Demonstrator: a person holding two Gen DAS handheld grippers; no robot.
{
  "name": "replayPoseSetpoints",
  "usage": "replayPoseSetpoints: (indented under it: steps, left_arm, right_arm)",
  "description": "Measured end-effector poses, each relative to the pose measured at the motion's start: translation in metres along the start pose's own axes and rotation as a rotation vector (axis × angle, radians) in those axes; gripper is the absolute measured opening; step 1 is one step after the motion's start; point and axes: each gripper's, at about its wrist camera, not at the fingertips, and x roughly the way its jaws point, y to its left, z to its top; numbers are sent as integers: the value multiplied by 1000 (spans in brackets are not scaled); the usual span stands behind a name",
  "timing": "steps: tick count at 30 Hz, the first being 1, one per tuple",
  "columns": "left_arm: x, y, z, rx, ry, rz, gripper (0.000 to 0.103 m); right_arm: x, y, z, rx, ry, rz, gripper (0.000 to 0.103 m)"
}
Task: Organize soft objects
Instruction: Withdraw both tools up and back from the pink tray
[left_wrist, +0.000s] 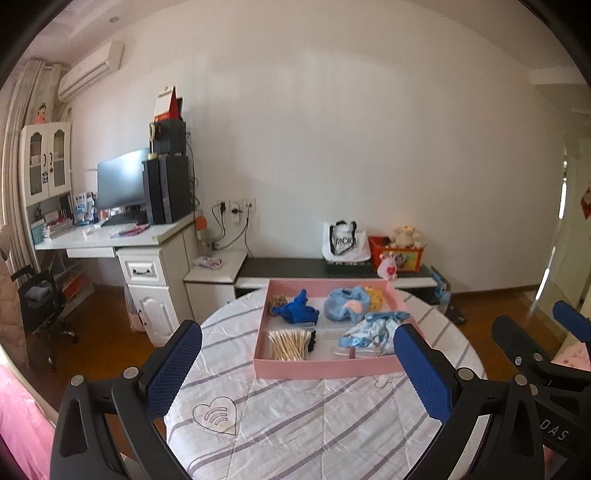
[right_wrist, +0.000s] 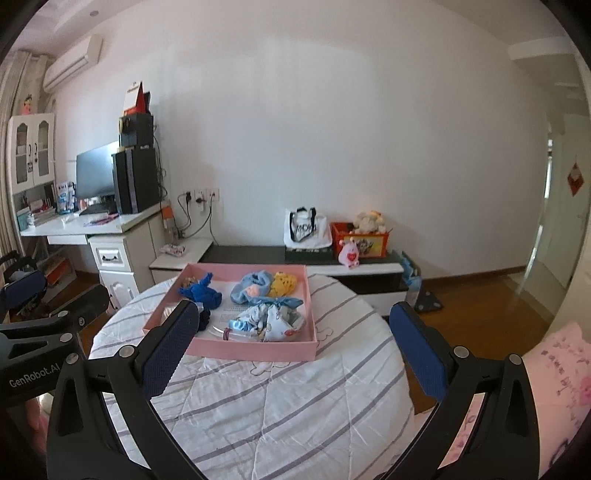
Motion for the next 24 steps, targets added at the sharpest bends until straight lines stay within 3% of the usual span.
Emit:
replayPoseSetpoints:
  steps: [14, 24]
  left_arm:
    - [-64, -1, -15, -12, -134, 14, 103]
    - [-71, -8, -22, -1, -156, 14, 103]
  right_arm:
    - [-57, 4, 11, -23, -128, -6, 103]
    - [-68, 2, 10, -22, -154, -17, 103]
